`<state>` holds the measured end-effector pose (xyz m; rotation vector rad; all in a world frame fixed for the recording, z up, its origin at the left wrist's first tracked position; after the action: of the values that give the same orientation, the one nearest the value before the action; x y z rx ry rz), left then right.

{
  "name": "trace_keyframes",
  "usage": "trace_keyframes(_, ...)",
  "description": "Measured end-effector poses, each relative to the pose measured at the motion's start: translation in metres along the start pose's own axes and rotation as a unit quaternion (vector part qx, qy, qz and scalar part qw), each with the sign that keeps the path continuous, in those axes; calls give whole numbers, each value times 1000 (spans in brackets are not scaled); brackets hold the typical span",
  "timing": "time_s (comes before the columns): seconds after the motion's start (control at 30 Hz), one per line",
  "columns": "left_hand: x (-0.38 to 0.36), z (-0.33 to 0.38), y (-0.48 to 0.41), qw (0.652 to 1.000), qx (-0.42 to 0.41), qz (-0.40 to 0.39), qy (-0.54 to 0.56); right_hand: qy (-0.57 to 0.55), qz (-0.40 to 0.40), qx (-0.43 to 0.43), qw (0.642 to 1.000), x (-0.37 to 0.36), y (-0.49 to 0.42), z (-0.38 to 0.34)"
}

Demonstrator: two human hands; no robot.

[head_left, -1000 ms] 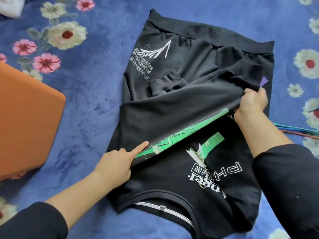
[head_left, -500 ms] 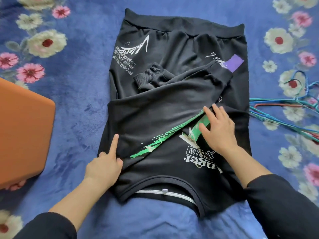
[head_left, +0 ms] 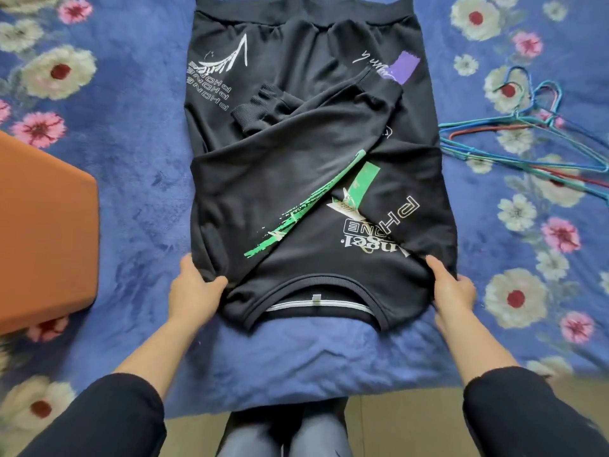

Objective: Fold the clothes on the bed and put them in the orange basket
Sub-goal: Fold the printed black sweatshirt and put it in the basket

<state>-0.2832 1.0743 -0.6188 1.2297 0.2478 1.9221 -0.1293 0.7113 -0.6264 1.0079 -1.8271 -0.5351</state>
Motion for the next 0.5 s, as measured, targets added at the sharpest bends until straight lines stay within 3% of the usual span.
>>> trace_keyframes(0.1, 7, -8, -5, 955, 85, 35, 280, -28, -34, 14, 999, -1, 0, -4)
trace_keyframes(0.13, 10, -12, -3, 939, 103, 46, 325, -56, -41, 7, 998, 0, 0, -5)
trace_keyframes(0.23, 8, -28, 8, 906, 154, 53, 391, -90, -88, -32, 991, 5, 7, -5)
trace_keyframes(0.3, 0, -31, 16, 868, 189, 16, 459, -130, -182, -77, 972, 7, 14, -2)
trace_keyframes(0.37, -8, -28, 19, 863, 199, -42, 463, -159, -225, -101, 956, 7, 21, -6)
trace_keyframes(0.5, -10, -20, 22, 839, 212, -83, 494, -110, -162, -103, 975, 2, 11, -16)
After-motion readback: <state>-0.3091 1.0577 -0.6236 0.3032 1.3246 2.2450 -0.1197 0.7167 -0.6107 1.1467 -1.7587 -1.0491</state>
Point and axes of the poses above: each hand's wrist, its own y-axis away from the middle knuckle, its own x-axis out of the back of the hand, z = x × y, the point moved 2 cm from there along -y, towards the middle knuckle, and after that the axes turned 8 degrees about -x, right-handed, at the moved point
